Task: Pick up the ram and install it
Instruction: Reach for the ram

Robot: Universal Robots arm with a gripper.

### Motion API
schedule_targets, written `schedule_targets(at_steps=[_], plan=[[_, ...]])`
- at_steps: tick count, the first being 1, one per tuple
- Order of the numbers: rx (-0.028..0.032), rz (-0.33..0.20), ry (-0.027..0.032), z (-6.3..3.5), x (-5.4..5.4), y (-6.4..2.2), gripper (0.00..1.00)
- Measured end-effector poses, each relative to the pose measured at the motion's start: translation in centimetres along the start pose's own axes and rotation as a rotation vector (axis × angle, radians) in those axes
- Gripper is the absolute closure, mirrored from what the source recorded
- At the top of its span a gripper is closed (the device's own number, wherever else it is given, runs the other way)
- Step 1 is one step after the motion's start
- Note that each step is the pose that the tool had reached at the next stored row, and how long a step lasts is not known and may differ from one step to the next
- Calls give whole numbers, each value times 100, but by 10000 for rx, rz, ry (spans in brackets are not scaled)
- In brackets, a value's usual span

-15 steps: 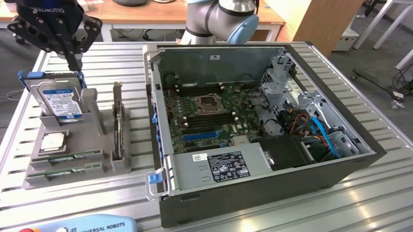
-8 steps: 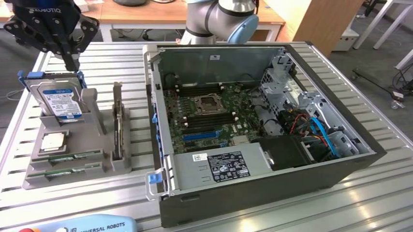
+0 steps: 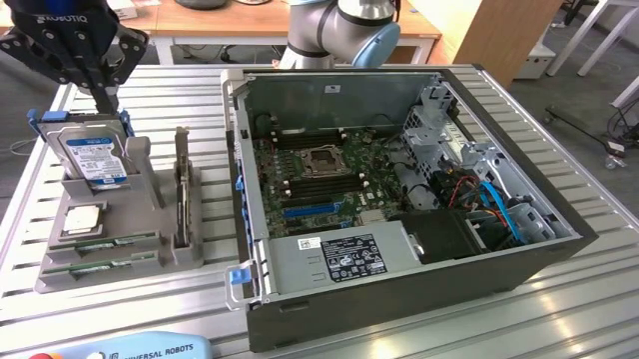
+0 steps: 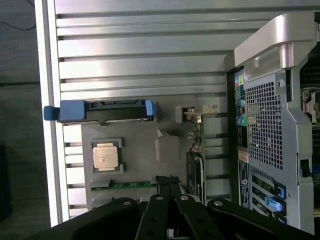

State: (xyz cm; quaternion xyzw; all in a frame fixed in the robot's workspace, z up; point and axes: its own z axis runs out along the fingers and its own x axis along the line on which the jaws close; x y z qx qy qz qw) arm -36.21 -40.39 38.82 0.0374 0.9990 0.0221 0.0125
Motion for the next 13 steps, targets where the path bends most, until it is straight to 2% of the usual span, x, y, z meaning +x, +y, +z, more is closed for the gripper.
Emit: schedule_targets(at_steps=[13], plan=[[0, 1, 0, -8, 93, -119, 90]])
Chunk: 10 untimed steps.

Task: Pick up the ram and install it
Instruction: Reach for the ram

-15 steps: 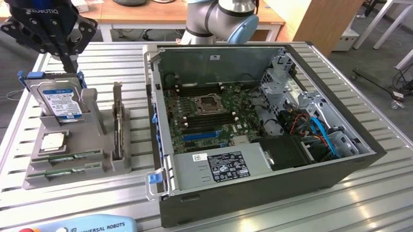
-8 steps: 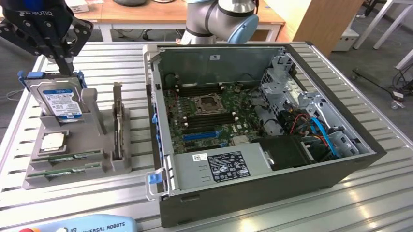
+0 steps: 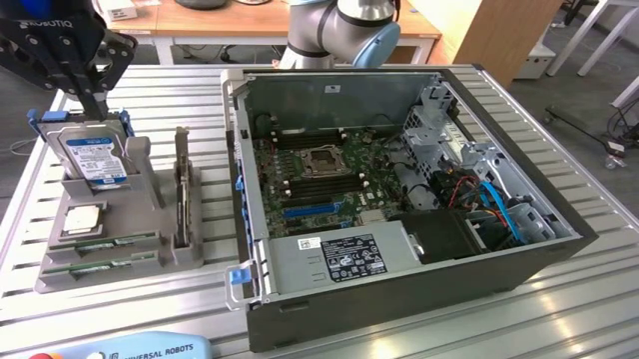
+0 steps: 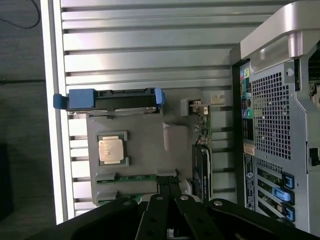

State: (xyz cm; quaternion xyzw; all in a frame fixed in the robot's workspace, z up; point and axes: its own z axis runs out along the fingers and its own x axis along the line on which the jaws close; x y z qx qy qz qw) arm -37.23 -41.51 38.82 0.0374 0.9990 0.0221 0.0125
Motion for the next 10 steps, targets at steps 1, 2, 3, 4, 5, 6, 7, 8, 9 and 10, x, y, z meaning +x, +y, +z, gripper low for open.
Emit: schedule_targets(at_steps=[1, 2, 3, 4, 5, 6, 7, 8, 9, 10], plan=[[0, 0, 0, 0, 0, 0, 90], [0, 0, 0, 0, 0, 0, 90], [0, 0, 0, 0, 0, -1, 90], [0, -1, 0, 0, 0, -1, 90], [0, -1, 0, 0, 0, -1, 90], [0, -1, 0, 0, 0, -1, 90], [0, -1, 0, 0, 0, -1, 90], [0, 0, 0, 0, 0, -1, 90], [0, -1, 0, 0, 0, -1, 90], [0, -1, 0, 0, 0, -1, 90]])
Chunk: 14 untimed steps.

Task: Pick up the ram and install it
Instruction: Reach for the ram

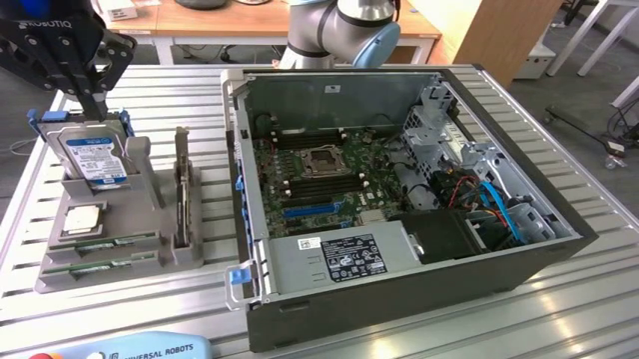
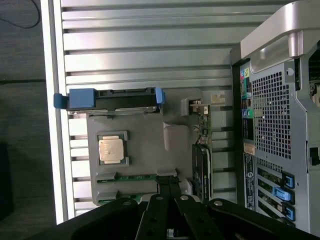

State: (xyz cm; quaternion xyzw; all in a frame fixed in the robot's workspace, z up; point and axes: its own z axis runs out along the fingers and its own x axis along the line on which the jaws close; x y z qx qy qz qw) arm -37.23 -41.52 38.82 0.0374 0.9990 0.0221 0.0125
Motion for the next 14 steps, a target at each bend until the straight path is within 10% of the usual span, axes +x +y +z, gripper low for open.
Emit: schedule_targets(at_steps=[14], plan=[[0, 0, 0, -7, -5, -151, 90]])
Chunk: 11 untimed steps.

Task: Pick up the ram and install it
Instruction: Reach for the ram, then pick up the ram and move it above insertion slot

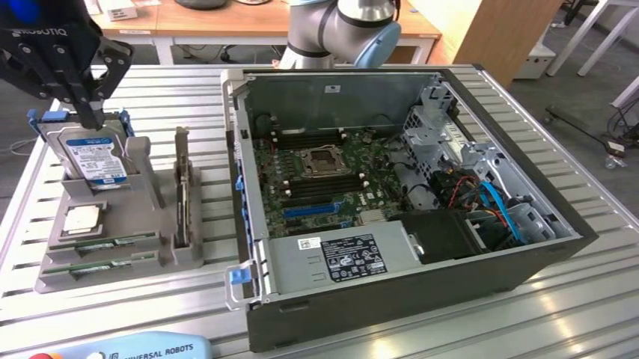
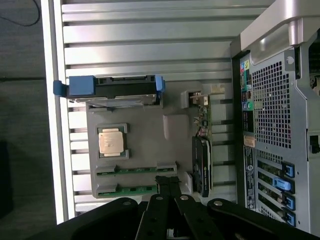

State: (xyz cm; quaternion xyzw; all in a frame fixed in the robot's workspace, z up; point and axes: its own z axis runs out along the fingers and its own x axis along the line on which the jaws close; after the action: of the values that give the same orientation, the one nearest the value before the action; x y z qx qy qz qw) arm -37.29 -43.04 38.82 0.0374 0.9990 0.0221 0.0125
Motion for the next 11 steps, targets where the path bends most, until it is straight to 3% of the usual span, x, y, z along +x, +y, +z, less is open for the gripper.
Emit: schedule_targets(at_steps=[4, 11], plan=[[0, 0, 0, -3, -2, -62, 90], [0, 0, 0, -3, -2, -64, 90]])
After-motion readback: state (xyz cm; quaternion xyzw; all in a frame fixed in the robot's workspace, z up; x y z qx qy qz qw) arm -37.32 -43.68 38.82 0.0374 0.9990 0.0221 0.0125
